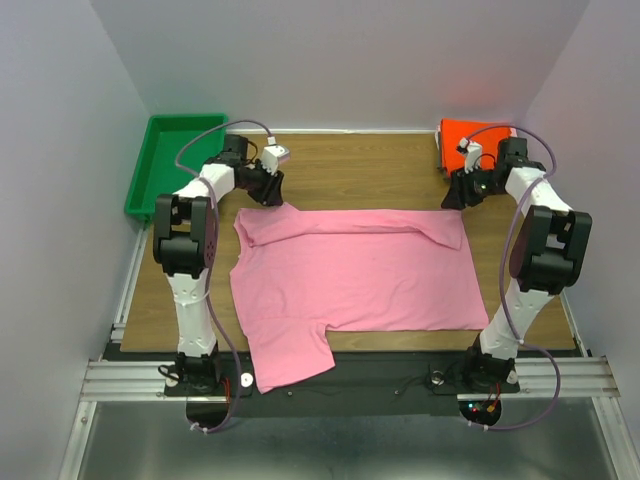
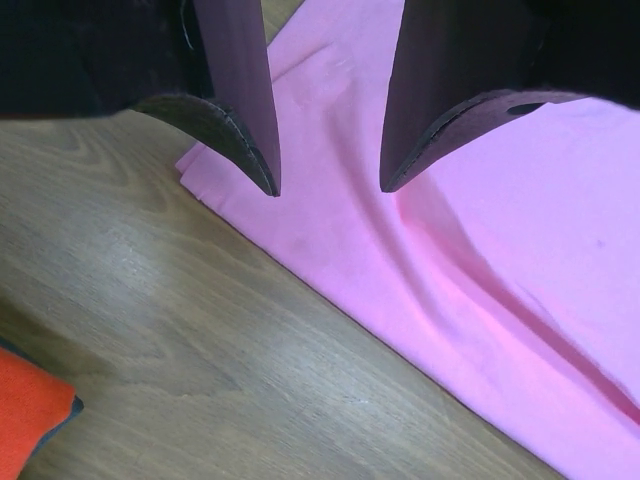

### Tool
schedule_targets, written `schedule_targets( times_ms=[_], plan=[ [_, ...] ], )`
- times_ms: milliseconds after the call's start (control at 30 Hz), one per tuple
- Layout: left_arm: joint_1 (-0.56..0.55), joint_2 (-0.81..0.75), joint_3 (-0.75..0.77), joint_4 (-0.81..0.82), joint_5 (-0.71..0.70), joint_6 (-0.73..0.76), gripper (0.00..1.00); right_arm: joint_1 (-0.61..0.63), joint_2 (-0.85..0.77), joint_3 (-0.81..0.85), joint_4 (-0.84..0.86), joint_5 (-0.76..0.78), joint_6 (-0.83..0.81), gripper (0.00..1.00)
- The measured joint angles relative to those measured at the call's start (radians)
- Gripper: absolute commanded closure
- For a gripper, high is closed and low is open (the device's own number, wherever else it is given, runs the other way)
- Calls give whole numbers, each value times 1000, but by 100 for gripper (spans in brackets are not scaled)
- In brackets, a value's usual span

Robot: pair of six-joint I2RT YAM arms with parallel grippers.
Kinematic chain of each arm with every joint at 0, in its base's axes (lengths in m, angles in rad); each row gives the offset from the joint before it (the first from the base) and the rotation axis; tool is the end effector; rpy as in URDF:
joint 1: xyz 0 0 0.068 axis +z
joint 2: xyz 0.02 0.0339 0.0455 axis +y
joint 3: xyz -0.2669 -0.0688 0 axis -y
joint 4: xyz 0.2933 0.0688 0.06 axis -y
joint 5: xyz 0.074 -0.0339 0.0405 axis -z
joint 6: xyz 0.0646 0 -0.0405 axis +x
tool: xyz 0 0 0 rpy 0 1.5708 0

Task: Fold and stack the t-shirts
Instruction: Fold the tshirt

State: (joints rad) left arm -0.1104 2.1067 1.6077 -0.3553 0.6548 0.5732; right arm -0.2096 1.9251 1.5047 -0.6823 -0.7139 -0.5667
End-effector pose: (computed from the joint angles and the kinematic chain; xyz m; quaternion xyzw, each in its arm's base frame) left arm 0.5173 -0.0969 0.1609 0.4035 0.7977 -0.2170 0.3922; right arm 0.4590 -0.0544 0.1893 -0.2416 0.8825 0.2324 0.3298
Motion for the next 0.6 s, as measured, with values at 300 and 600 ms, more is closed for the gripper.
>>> schedule_targets(
  times_ms=[300,600],
  plan=[
    [-38,137,106,-54,108,-40,58,0,0,0,-7,-1,6,50],
    [-34,127,98,-66,140,-47,83,0,0,-13,-12,-1,-2,53]
  ],
)
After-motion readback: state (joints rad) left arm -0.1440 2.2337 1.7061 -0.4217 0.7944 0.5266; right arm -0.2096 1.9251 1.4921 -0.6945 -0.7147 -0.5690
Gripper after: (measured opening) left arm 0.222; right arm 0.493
